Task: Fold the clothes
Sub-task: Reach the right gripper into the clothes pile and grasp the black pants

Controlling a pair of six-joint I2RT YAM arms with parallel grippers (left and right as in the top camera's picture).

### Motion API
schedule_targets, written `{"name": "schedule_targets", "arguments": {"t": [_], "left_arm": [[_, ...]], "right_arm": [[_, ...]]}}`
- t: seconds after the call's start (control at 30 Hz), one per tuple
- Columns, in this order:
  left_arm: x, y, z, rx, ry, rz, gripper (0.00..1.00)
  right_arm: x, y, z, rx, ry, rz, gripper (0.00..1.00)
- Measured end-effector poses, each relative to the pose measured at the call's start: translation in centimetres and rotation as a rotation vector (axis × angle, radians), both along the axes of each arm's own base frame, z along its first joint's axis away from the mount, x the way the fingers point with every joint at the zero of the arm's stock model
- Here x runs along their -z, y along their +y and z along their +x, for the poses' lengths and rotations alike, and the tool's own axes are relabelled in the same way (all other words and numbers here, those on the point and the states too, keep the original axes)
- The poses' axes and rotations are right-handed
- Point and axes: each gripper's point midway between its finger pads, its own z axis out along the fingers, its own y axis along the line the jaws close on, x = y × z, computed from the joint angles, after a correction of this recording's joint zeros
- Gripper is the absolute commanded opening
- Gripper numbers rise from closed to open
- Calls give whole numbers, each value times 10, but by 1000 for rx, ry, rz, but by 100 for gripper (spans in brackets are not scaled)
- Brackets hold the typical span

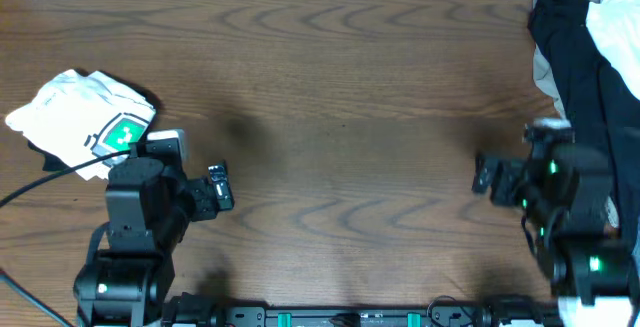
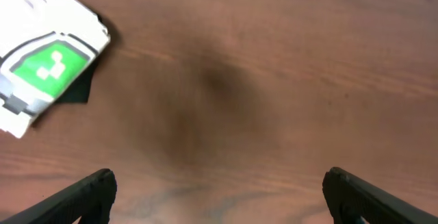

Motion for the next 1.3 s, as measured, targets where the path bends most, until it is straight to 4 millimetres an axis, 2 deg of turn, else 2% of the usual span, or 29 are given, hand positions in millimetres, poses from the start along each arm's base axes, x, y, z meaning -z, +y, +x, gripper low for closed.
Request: {"name": "schedule_targets", "arguments": {"t": [0.17, 0.27, 0.37, 0.53, 0.7, 0.8, 0.97, 1.17, 1.3], "left_arm": [[3, -6, -3, 26, 22, -24, 98], [3, -7, -3, 32, 22, -29, 98], [4, -8, -4, 33, 28, -30, 98], [7, -8, -7, 34, 44, -31, 98], [7, -8, -7, 35, 46, -32, 98], [7, -9, -7, 39, 48, -35, 98], [7, -9, -7, 40, 47, -36, 98], [7, -10, -7, 41, 48, -38, 98], [7, -10, -7, 42, 48, -38, 98]], "right_arm": [[7, -3, 20, 2, 40, -27, 99], [12, -25, 27, 93, 55, -57, 99], [24, -69, 16, 295, 121, -61, 99], [46, -158, -23, 696, 219, -21, 99], [74, -213, -64, 963, 316, 55, 93], [90, -228, -75, 1034, 365, 93, 91], [118, -243, -77, 1077, 426, 125, 91], [152, -247, -79, 1081, 534, 135, 91], [162, -252, -78, 1089, 550, 122, 91]]}}
